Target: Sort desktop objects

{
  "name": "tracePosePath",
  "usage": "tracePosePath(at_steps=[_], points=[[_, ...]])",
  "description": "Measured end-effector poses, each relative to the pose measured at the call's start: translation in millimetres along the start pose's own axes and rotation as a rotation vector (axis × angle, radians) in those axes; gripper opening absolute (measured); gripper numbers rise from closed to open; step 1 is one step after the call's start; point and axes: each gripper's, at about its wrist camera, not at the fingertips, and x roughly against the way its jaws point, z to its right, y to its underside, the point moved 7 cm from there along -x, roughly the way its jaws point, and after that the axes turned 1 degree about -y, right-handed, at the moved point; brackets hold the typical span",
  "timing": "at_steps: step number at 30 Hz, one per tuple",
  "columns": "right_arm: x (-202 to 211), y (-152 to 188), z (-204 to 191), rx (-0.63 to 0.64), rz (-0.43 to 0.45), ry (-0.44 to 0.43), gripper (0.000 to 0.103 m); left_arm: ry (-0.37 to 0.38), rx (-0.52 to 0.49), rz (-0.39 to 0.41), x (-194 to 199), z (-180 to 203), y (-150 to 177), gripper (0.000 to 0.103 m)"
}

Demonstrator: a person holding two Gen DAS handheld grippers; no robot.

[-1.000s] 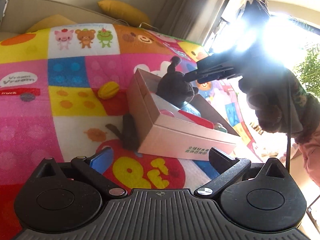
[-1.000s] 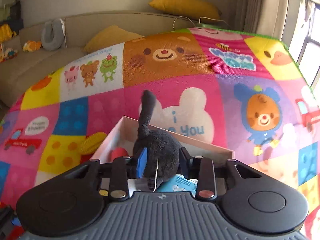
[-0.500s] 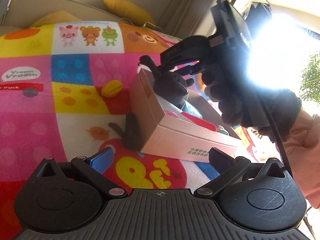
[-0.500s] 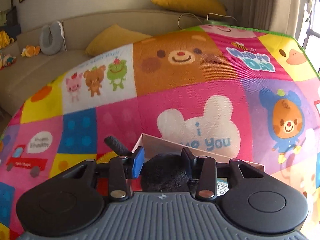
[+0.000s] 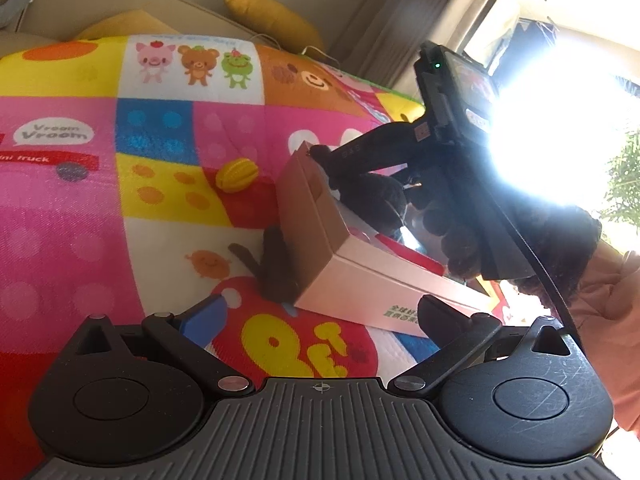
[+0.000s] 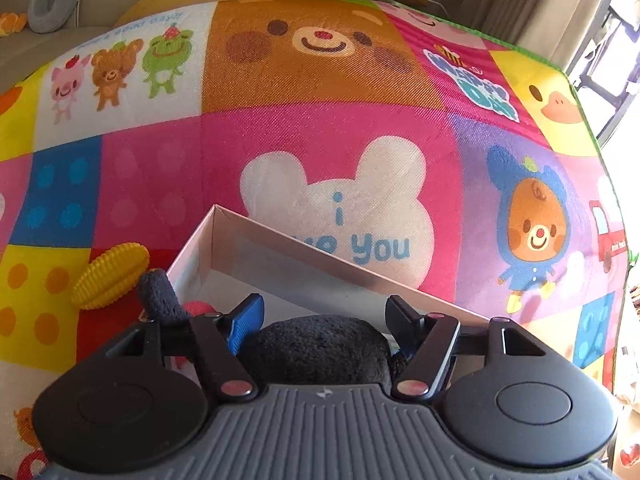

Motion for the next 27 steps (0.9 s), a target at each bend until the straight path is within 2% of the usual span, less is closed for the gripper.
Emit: tracePosePath(at_steps=[4,6,10,13,17,20,22,24,27], points=[[35.2,-11.2,15.3,-0.115,0.125,-0.099,0.067,-0.005,-0.003,-0.002,-1.8,0.9,-0.2,0.103],[42.7,-11.9,11.5,-0.094,0.132,-0.146,0.067,-0.007,-0.004,-0.001,-1.7,0.9,-0.4,0.103],[37.9,9.6,-13.0,0.070,0.097,-0.123,0.067,-0.008,-0.010,0.011,-0.3,1.6,-0.5,0.103],[48.3,26.9,-23.7,0.189,0.155,-0.080,0.069,-0.010,-0.014,0.015,0.3,2.1,-0.6,0.103],[60.6,36.9,-25.9,0.240,0.151,-0.086,0.081,-0.013,-0.016,0.016,-0.1,2.2,-0.6,0.103],[67.7,43.3,-26.3,0.298,0.157,-0.045,0.081,-0.020,-0.018,0.013,-0.3,2.2,-0.9,0.103],[79.1,44.6,-17.9,0.246,0.168,-0.047,0.081,-0.019,-0.022,-0.004,-0.5,1.4,-2.3,0.103],[97.6,45.4,-1.2,0.113,0.177,-0.109,0.081,-0.024,-0.061,-0.008,1.5,-0.3,-6.3,0.103],[132.6,59.0,21.4,-0.042,0.250,-0.179,0.080,-0.125,-0.144,0.029,4.0,-12.2,-23.7,0.103]])
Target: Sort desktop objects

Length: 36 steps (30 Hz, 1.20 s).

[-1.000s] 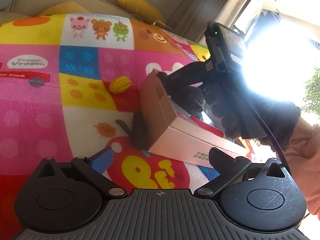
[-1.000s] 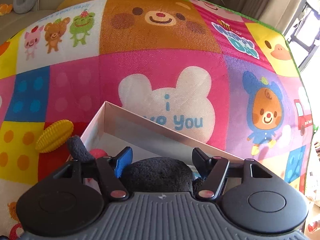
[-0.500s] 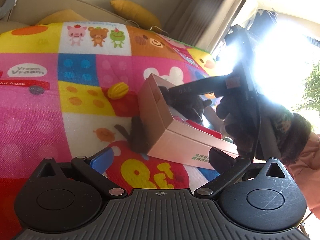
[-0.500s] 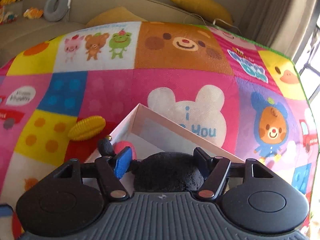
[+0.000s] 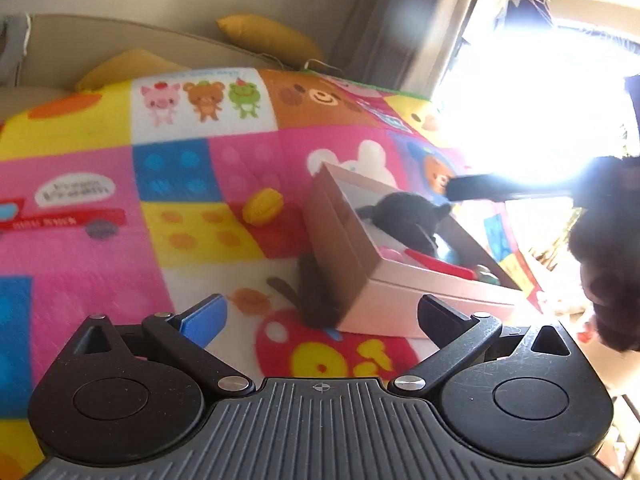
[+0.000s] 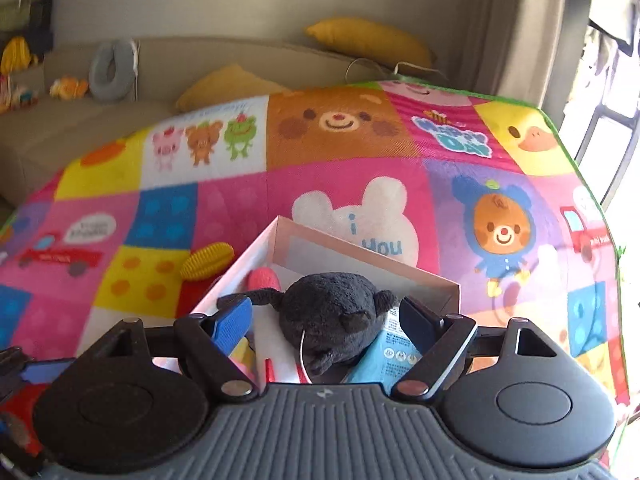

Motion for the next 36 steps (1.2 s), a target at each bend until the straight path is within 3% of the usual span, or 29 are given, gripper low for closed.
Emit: tracePosePath(at_steps=[2,4,7,9,15,16,18,20,26,30,33,36], points=[[21.4,12.7,1.3,-0.008,0.037,-0.003,0.050,-0.066,-0.014,-0.001,-6.5,-15.5,-19.0,0.103],[31.3,30.0,0.6,-0.011,0.031,0.008,0.041,-0.116,-0.043,-0.018,-19.2,-27.1,-37.9,0.103],[39.4,61.1,-2.0,-0.034,0.023,0.007,0.041,-0.169,-0.101,-0.060,-51.2,-38.9,-60.6,0.100],[42.7,81.7,-4.3,-0.058,0.006,0.004,0.042,-0.180,-0.118,-0.107,-77.8,-41.7,-69.5,0.068],[55.8,126.0,-6.3,-0.105,-0.027,0.001,0.059,-0.108,-0.182,-0.189,-145.6,-28.4,-74.9,0.065],[57.3,132.0,-5.2,-0.114,-0.030,0.000,0.063,-0.116,-0.201,-0.195,-152.6,-26.5,-74.0,0.061],[58.6,142.7,-2.8,-0.133,-0.032,0.004,0.067,-0.149,-0.227,-0.215,-165.3,-24.4,-71.1,0.038],[56.8,152.9,-1.1,-0.158,-0.045,-0.001,0.069,-0.161,-0.260,-0.213,-168.0,-21.4,-68.4,0.036],[55.2,171.7,-1.6,-0.197,-0.051,0.007,0.077,-0.170,-0.335,-0.180,-125.6,-13.2,-66.3,0.035],[58.7,176.5,0.5,-0.223,-0.039,0.044,0.082,-0.155,-0.358,-0.082,-54.5,2.6,-62.7,0.035],[63.8,177.0,5.6,-0.257,-0.017,0.063,0.088,-0.042,-0.414,-0.046,0.8,39.9,-40.3,0.036],[63.4,178.0,10.6,-0.287,-0.027,0.084,0.088,0.080,-0.477,-0.123,20.6,79.3,0.0,0.036]])
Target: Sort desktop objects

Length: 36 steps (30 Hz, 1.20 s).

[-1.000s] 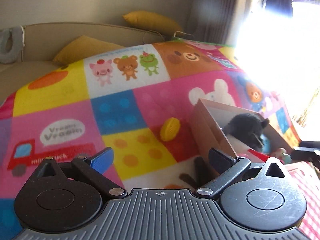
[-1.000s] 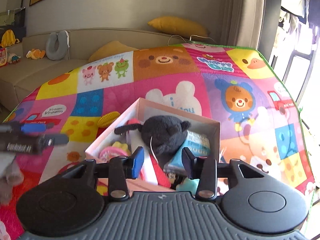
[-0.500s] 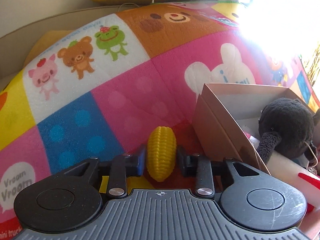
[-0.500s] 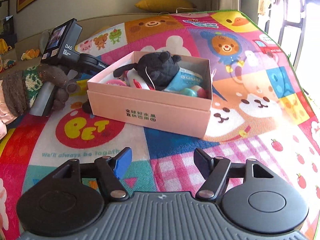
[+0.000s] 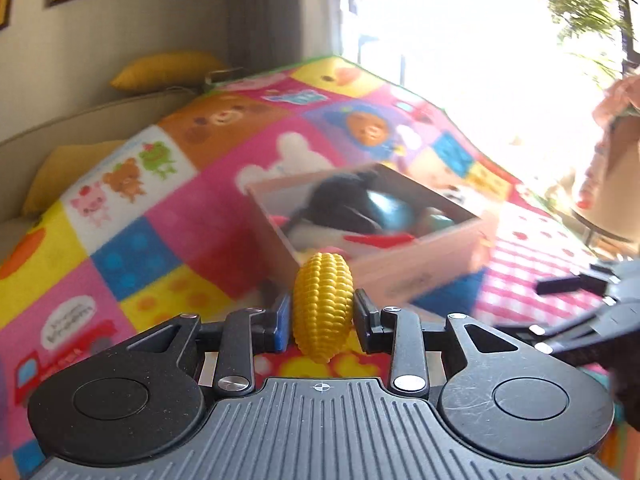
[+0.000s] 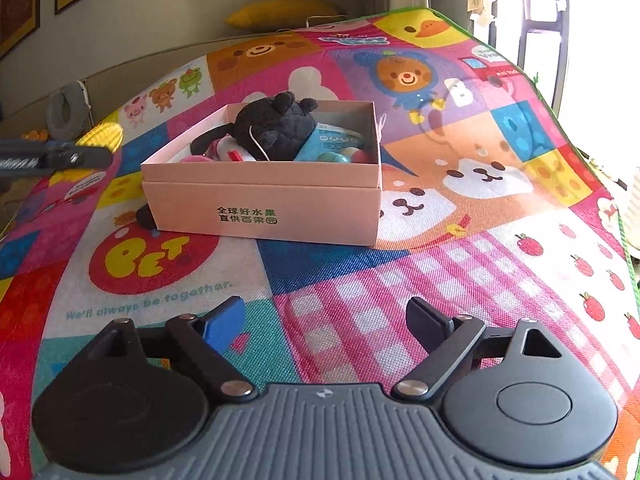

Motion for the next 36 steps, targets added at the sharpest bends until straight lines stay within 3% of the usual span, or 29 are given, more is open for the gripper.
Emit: tracePosePath(at_steps=[3,7,9,12,15,17,19,20,21,24,26,29,33,36], points=[[1.6,-0.7,5.6,-0.032,-0.004,0.043,0.088,0.089,-0.060,-0.058,-13.2,46.8,22.4,0.036],[14.4,1.2,15.6,-0.059,0.020,0.096,0.091,0.127,-0.086,-0.086,-34.9,68.8,32.0,0.040],[21.7,2.0,20.8,-0.067,0.033,0.110,0.095,0.126,-0.061,-0.074,-32.8,62.3,27.7,0.065],[29.2,2.4,25.7,-0.072,0.064,0.118,0.099,0.075,0.002,-0.005,-16.8,28.5,8.1,0.073],[24.7,3.9,25.0,-0.078,0.072,0.098,0.099,-0.047,0.094,0.025,-14.7,-22.8,-10.3,0.080],[19.0,2.8,19.8,-0.058,0.076,0.082,0.099,-0.115,0.135,0.002,-29.0,-55.7,-16.1,0.077],[16.9,-1.3,15.1,-0.048,0.092,0.069,0.099,-0.155,0.171,-0.043,-53.4,-84.3,-18.7,0.066],[16.2,-4.4,14.0,-0.050,0.108,0.068,0.099,-0.160,0.182,-0.073,-67.9,-94.9,-19.7,0.051],[15.0,-6.3,13.6,-0.051,0.115,0.070,0.099,-0.168,0.190,-0.099,-82.6,-104.3,-20.8,0.043],[7.8,-5.8,13.6,-0.056,0.086,0.072,0.099,-0.197,0.132,-0.135,-121.1,-121.9,-25.9,0.038],[6.1,-4.7,15.6,-0.068,0.077,0.073,0.099,-0.178,0.067,-0.146,-140.5,-123.8,-29.2,0.038],[1.3,-3.4,16.6,-0.080,0.052,0.071,0.102,-0.091,0.008,-0.160,-155.3,-118.9,-27.6,0.038],[-6.4,-1.7,18.1,-0.089,0.010,0.071,0.102,0.015,-0.064,-0.152,-147.7,-106.0,-15.7,0.035],[-8.1,-1.4,17.0,-0.086,0.000,0.064,0.103,0.035,-0.085,-0.142,-130.7,-99.4,-4.7,0.035]])
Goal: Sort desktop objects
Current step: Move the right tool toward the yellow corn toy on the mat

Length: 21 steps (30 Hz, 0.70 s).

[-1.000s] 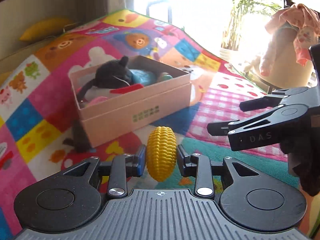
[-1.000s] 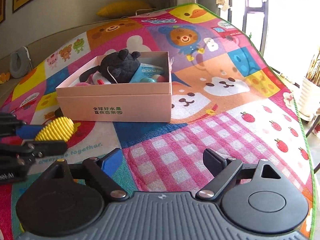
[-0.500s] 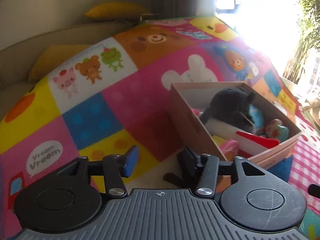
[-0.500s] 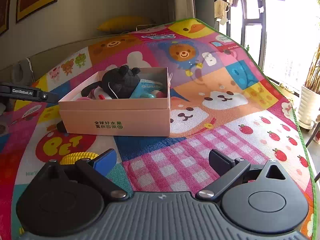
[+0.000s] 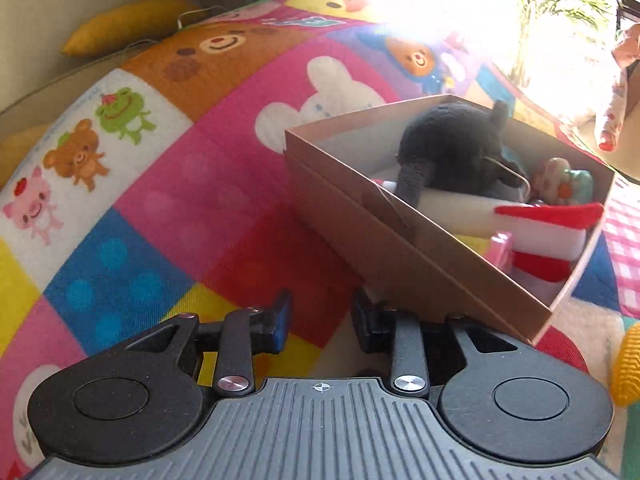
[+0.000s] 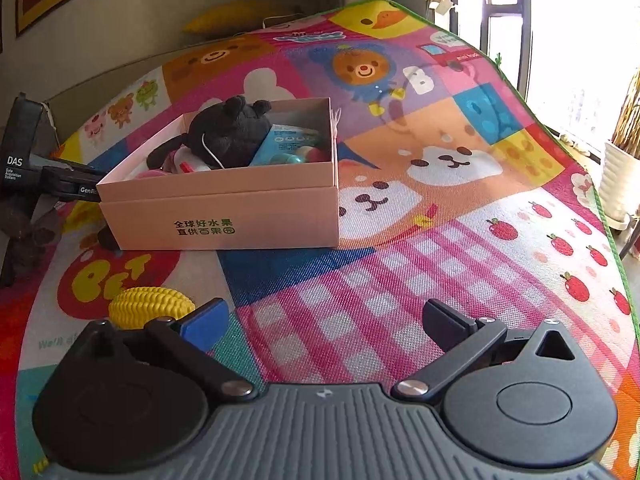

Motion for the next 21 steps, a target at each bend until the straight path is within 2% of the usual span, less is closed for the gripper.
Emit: tracePosePath(at_steps=[3,7,8,9,12,13,15,21], points=[[0.9,0.0,-0.4,0.004,0.004,-0.001,0.103,0.041,0.038,-0.019,19.1,9.3,13.6,0.035],[2.7,-0.1,-1.0,0.008,0.010,-0.007,0.103,0.044,0.020,-0.032,48.4,35.3,32.5,0.035],[3.4,-0.3,-1.6,0.010,0.014,-0.008,0.103,0.054,0.024,-0.035,55.7,42.5,36.9,0.040],[4.2,-0.5,-2.1,0.012,0.018,-0.008,0.103,0.082,0.040,-0.037,62.7,49.8,41.0,0.050],[8.4,-1.0,-2.5,0.014,0.042,-0.003,0.103,0.126,0.078,-0.038,82.4,74.6,55.2,0.062],[9.9,-1.1,-2.5,0.013,0.051,-0.001,0.103,0.122,0.075,-0.034,88.3,83.4,59.8,0.065],[13.3,-1.6,-2.1,0.011,0.069,0.000,0.103,0.123,0.092,-0.031,99.8,99.4,68.7,0.076],[18.4,-2.0,-12.0,0.063,0.088,-0.028,0.103,0.080,0.130,-0.011,120.6,132.9,83.6,0.092]])
